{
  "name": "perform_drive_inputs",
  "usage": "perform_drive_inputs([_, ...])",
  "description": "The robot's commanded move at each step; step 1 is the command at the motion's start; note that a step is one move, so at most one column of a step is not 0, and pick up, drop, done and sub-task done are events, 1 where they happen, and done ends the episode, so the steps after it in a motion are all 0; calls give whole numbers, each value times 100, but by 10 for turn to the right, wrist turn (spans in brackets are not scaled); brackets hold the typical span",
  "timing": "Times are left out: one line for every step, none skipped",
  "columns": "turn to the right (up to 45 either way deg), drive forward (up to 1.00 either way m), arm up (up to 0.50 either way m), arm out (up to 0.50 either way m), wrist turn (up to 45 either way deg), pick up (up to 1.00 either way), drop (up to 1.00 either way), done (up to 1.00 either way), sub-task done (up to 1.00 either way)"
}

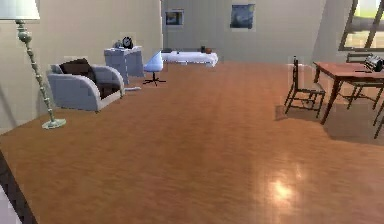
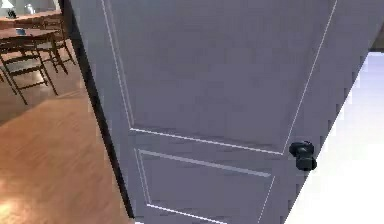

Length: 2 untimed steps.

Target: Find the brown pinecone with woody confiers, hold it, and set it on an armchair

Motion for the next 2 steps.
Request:
perform_drive_inputs([0, 100, 0, 0, 0, 0, 0, 0, 0])
perform_drive_inputs([0, 100, 0, 0, 0, 0, 0, 0, 0])
